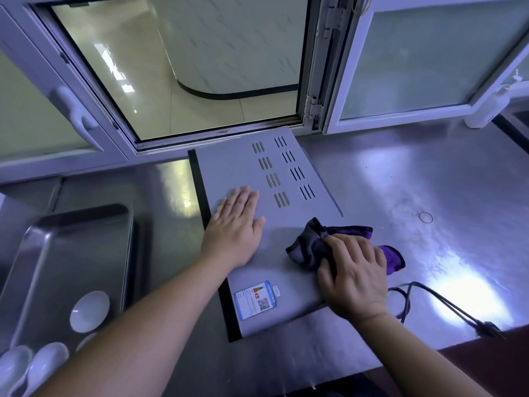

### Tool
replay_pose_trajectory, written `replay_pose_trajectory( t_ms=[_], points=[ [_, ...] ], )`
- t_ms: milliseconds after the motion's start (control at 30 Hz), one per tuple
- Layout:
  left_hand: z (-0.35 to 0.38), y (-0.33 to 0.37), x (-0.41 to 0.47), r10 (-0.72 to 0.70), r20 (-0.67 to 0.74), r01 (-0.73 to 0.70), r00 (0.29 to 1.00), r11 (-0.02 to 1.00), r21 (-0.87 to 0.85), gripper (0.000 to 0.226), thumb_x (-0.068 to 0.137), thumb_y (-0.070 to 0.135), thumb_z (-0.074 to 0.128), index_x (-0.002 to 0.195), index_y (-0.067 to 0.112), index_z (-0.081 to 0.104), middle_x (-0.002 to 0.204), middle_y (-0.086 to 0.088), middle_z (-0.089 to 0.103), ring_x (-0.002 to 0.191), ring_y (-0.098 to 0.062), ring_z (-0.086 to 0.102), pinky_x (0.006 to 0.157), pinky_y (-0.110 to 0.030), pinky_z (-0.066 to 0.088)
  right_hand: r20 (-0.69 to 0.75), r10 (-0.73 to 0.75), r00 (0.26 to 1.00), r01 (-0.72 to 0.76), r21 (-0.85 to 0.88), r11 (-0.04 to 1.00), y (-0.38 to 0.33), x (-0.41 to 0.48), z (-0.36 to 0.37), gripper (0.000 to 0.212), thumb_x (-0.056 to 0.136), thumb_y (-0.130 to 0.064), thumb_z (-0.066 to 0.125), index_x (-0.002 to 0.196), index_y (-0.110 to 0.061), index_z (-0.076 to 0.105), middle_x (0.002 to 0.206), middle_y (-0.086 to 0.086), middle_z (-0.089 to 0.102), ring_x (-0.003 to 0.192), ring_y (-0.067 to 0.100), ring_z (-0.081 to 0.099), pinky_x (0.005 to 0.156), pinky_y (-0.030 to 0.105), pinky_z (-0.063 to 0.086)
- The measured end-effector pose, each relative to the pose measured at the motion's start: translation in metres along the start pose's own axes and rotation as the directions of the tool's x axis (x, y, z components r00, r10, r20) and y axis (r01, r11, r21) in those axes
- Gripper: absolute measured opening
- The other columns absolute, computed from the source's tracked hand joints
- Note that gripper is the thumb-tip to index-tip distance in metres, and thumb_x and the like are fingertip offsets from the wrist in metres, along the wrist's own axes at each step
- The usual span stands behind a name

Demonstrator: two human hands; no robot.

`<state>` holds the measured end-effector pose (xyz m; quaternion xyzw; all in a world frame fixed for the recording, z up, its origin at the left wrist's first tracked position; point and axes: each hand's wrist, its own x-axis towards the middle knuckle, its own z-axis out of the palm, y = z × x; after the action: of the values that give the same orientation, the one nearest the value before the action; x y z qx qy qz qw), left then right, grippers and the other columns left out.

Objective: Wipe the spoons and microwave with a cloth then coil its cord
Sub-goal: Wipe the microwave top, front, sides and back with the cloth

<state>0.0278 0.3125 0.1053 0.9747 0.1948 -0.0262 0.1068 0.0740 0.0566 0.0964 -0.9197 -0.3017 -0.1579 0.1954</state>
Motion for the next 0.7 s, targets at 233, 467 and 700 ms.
replay_pose_trajectory(
  t_ms=[233, 467, 700],
  points=[
    [0.015, 0.048, -0.025, -0.255, -0.027, 0.253, 0.967, 0.966, -0.059, 0.077, 0.098, 0.053, 0.009, 0.166, 0.016, 0.001, 0.173, -0.006, -0.007, 0.159, -0.022, -0.011, 0.127, -0.042, -0.009, 0.104, -0.325, 0.94, 0.321, 0.054, 0.945, 0.069, 0.058, -0.003, 0.038, 0.082, -0.029, 0.055, 0.113, -0.012, 0.069, 0.112, 0.003, 0.067, 0.101, 0.034, 0.06, 0.079, 0.045, 0.042],
    [0.013, 0.098, -0.028, -0.413, 0.201, 0.441, 0.888, 0.889, -0.121, 0.08, 0.105, 0.055, 0.02, 0.162, 0.012, -0.018, 0.167, -0.011, -0.03, 0.153, -0.028, -0.031, 0.124, -0.046, -0.02, 0.214, -0.526, 0.823, 0.531, 0.036, 0.846, 0.118, 0.116, 0.005, 0.042, 0.088, -0.032, 0.049, 0.117, -0.008, 0.067, 0.123, 0.008, 0.065, 0.104, 0.034, 0.058, 0.082, 0.045, 0.043],
    [0.005, 0.105, -0.028, -0.403, 0.222, 0.44, 0.888, 0.886, -0.15, 0.081, 0.104, 0.059, 0.023, 0.164, 0.012, -0.006, 0.171, -0.013, -0.018, 0.157, -0.032, -0.019, 0.126, -0.049, -0.005, 0.167, -0.446, 0.879, 0.461, -0.065, 0.885, 0.116, 0.115, 0.003, 0.037, 0.093, -0.035, 0.048, 0.112, -0.007, 0.065, 0.101, 0.01, 0.062, 0.088, 0.037, 0.058, 0.074, 0.045, 0.046]
  ],
)
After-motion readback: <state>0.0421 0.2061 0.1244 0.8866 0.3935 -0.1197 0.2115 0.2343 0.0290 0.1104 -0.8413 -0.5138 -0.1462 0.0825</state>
